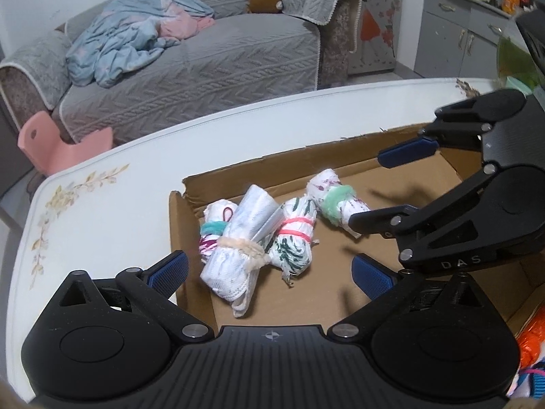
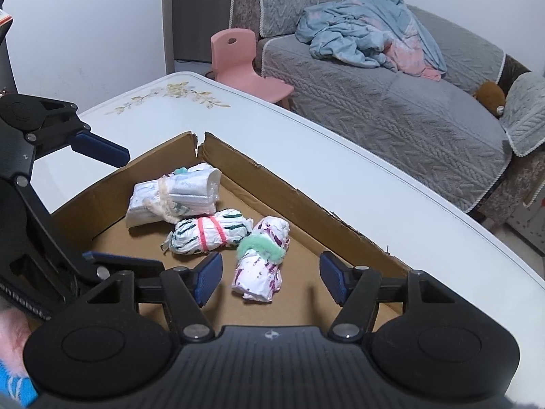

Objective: Organize objects
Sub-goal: 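Lower both bundles into the box and open both tools, then move both tools back over the pile of bundles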

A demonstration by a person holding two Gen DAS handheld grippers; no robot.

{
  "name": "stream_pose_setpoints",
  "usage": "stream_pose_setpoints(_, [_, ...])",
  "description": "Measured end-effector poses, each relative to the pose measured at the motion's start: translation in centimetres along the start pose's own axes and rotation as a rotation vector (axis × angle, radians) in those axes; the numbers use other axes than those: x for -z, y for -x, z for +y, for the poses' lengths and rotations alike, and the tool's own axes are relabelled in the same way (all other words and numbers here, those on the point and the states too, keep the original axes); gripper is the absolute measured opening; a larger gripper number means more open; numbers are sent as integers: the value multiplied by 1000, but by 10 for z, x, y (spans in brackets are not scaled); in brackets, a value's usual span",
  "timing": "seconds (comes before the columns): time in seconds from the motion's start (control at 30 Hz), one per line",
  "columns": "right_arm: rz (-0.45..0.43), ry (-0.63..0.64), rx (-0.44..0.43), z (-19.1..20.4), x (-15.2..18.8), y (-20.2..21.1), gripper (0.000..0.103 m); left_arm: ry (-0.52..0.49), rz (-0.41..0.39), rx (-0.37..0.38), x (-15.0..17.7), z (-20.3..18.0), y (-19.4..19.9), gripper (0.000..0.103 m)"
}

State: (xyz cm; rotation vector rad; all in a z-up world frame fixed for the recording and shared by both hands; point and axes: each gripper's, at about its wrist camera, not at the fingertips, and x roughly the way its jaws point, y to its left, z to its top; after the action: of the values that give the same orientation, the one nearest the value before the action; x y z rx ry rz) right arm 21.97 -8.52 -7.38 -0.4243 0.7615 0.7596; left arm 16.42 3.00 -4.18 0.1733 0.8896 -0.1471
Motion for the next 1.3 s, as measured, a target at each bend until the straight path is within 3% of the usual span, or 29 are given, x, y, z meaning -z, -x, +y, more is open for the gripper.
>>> stream_pose_setpoints(0.27, [6, -10, 31, 4, 1, 12, 73, 101, 35, 22, 1, 8, 16, 103])
stream_pose_setpoints(0.73, [-5, -24, 92, 21, -6, 42, 87, 118, -1, 16, 5, 0, 60, 102])
stream_pose_setpoints(1.17, [-84, 36, 68, 42, -2, 83, 91, 48, -68, 22, 19, -8, 106, 102])
stream_pose_setpoints(1.3, [-137, 62, 28, 50, 10, 104, 93, -25, -119, 13, 31, -11, 124, 102])
